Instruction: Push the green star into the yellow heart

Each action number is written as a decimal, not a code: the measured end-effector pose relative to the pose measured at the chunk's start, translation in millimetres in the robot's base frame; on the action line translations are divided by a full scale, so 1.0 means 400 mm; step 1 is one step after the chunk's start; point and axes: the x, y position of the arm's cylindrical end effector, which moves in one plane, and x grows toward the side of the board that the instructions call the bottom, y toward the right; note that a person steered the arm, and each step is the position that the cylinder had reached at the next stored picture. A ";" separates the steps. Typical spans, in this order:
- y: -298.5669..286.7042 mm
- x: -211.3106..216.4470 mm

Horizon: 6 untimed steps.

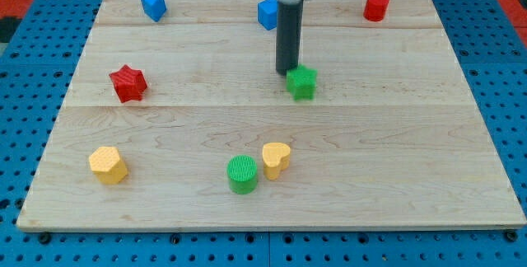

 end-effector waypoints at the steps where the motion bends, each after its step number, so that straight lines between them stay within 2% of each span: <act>1: -0.029 -0.057; 2: 0.036 -0.094; 3: 0.145 -0.020; 4: 0.096 0.108; 5: 0.097 0.115; 6: 0.087 0.045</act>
